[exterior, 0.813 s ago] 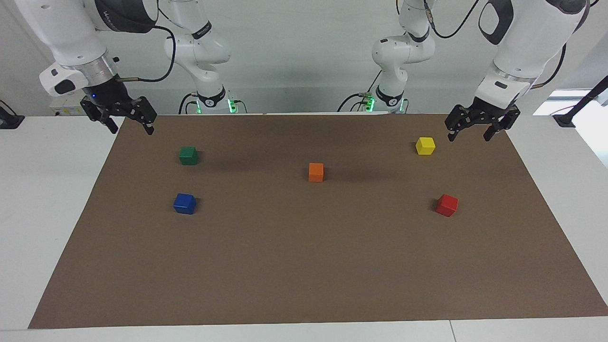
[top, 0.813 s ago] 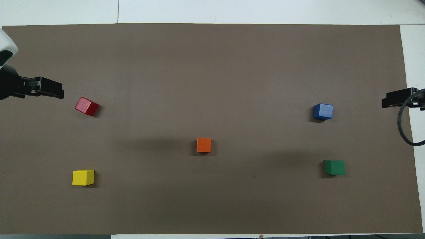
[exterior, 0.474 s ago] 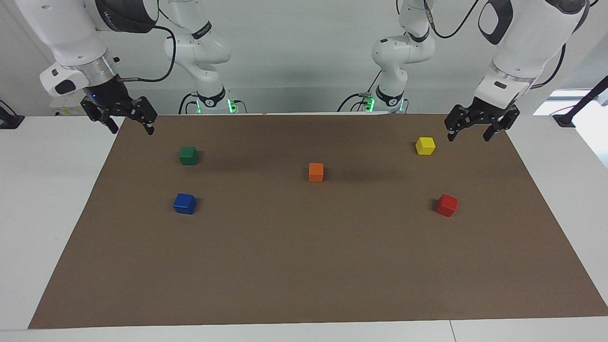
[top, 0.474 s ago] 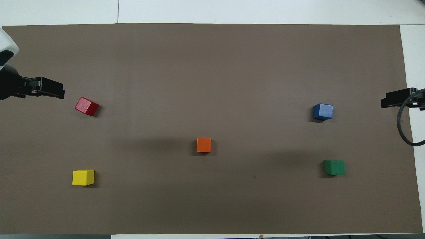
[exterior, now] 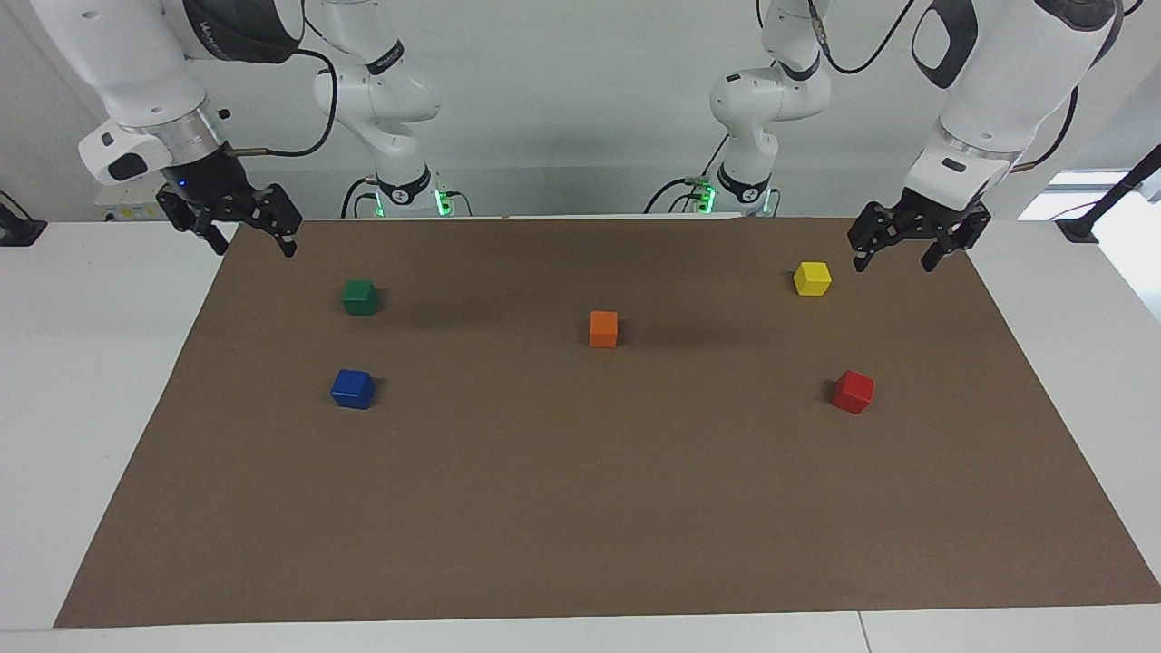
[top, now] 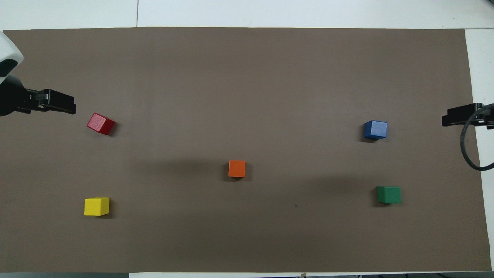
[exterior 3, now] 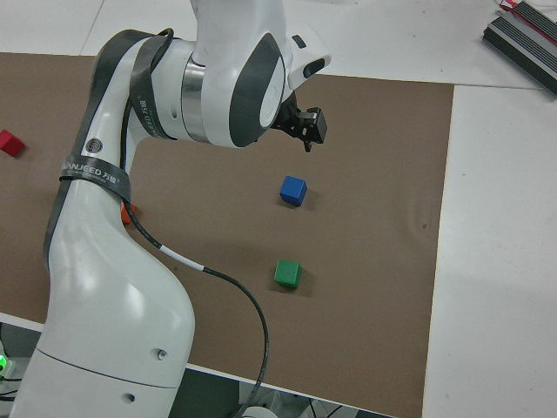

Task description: Transfer red block to right arm and stack on blue block

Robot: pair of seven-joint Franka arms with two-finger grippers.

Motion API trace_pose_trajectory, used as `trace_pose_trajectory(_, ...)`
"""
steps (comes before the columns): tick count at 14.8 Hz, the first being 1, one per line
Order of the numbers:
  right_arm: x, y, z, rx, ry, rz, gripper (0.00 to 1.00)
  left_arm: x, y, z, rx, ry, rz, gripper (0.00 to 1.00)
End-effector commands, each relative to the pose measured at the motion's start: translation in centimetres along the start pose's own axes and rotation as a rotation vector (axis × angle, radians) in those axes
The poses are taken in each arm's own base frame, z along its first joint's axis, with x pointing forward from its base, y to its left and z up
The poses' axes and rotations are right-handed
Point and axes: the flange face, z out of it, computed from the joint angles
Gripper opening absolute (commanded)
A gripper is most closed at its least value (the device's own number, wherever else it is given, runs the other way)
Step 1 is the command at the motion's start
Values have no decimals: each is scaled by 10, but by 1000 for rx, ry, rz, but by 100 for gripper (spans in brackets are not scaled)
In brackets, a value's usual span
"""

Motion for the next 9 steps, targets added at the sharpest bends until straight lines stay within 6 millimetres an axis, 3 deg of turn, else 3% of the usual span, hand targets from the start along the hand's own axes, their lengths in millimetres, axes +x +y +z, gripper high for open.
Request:
trace_pose_trajectory(1, -5, -4, 0, 5, 12, -31, 100, -4, -10, 29, 6, 43, -19, 100)
trace_pose_trajectory(4, 5, -7, 16, 14, 8, -47, 100, 8, -11, 69, -2, 46, 1, 100)
trace_pose_trajectory(6, 14, -12, 31, 45, 15, -53, 100, 22, -27, 100, -6, 36, 109, 100)
trace_pose_trajectory(9, 29, -25, 62, 331, 31, -77, 100, 32, -44, 148, 6, -2, 172, 100)
